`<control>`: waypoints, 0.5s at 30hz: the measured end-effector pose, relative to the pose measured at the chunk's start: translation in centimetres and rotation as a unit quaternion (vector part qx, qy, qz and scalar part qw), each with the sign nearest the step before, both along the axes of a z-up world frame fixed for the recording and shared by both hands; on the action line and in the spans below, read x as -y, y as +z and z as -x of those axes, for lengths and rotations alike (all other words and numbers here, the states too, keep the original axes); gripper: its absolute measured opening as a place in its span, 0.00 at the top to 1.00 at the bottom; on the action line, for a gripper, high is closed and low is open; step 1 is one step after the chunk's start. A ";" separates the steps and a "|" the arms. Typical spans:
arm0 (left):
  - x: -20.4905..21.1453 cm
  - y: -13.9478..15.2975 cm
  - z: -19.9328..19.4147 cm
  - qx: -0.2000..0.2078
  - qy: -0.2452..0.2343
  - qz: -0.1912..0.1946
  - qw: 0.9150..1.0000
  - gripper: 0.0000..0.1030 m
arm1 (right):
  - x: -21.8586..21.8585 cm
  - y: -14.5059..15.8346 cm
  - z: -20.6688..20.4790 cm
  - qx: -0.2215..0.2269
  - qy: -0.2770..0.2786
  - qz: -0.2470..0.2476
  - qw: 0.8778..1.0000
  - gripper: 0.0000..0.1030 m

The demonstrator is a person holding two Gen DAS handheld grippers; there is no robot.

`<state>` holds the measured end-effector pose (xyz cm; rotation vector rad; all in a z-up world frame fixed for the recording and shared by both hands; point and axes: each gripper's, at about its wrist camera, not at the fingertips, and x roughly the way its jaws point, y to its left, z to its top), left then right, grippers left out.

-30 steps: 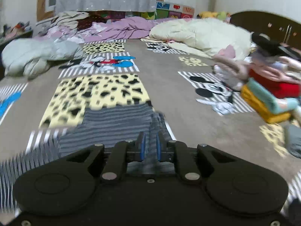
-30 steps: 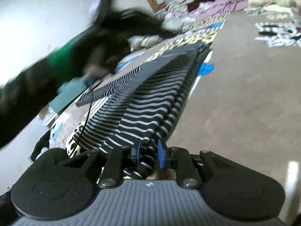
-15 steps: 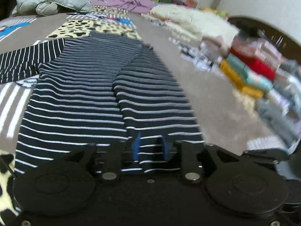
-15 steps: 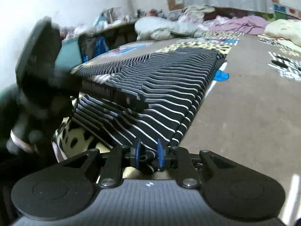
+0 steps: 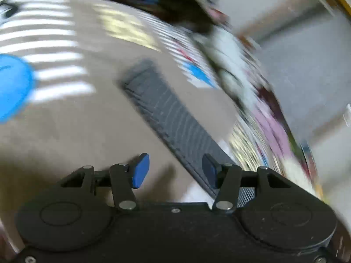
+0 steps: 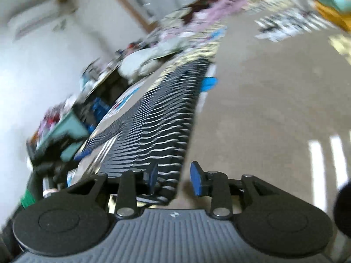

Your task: Fold clothes

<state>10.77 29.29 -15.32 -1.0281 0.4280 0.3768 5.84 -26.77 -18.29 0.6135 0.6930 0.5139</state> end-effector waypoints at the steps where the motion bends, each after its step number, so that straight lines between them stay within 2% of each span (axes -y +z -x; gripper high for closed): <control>1: -1.1 -0.3 -0.1 0.003 0.018 0.009 1.000 0.49 | 0.4 -0.8 -0.3 -0.013 -0.009 -0.015 1.000 0.66; 4: -3.5 -0.5 -1.0 0.017 0.048 0.015 0.999 0.49 | 1.3 -2.8 -1.1 -0.049 -0.031 -0.043 0.997 0.67; 8: -5.3 -0.6 -2.8 0.022 0.058 0.008 0.998 0.50 | 1.1 -3.4 -1.6 -0.045 -0.033 -0.049 0.997 0.67; 15: -7.3 -1.1 -4.8 0.015 0.047 -0.012 0.999 0.68 | 0.9 -3.2 -1.4 -0.040 -0.034 -0.050 0.997 0.67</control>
